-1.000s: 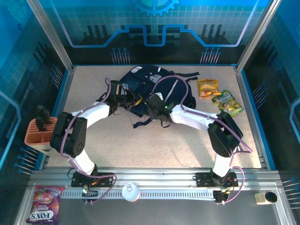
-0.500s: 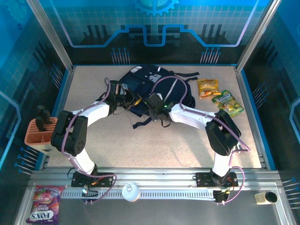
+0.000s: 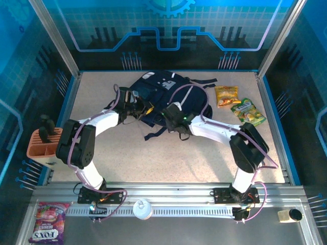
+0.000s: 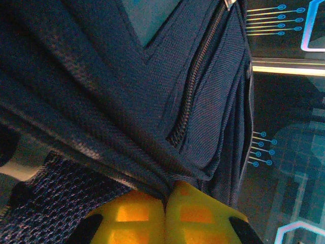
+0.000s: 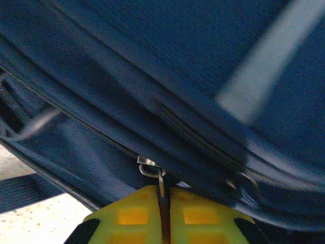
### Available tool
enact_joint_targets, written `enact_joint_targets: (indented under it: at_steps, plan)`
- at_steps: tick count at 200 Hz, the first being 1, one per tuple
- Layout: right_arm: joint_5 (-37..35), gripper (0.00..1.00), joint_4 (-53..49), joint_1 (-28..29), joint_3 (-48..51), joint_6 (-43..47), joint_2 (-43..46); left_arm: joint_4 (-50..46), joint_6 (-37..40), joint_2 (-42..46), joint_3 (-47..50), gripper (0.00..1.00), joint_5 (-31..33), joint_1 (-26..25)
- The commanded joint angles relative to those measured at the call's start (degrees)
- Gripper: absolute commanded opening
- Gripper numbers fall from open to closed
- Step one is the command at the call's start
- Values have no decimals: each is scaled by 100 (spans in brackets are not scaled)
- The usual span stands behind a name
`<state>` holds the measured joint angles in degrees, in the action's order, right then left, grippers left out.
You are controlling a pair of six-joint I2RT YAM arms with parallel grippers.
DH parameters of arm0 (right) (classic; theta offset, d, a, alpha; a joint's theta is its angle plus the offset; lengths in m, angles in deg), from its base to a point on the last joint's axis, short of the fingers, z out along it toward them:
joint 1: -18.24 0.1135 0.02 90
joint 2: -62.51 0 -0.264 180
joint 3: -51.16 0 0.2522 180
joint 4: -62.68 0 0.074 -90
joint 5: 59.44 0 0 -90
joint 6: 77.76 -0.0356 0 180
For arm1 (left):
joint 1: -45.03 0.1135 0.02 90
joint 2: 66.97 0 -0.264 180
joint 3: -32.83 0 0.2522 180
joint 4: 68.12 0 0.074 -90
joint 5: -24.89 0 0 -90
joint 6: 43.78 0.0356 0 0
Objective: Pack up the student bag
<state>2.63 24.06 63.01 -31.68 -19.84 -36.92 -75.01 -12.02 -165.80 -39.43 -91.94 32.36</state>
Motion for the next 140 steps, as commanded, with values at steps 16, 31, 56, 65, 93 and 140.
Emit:
enact_joint_targets:
  at_steps: [16,31,56,65,93,140]
  plan:
    - [-921,7,-513,-318,280,-118,364,-134,312,-290,-468,0,137,402]
    - [-968,7,-581,-336,158,-88,338,-206,366,-378,-627,0,109,438]
    - [-796,7,-411,-332,-95,240,322,-330,457,-392,-781,0,127,523]
    - [-582,6,-274,-330,-207,486,291,-365,473,-348,-785,4,133,576]
    - [305,6,-111,-239,-841,1143,-83,-441,474,23,-564,32,163,753]
    - [1463,6,-45,151,-2116,1624,-1033,-343,40,1004,361,58,236,1001]
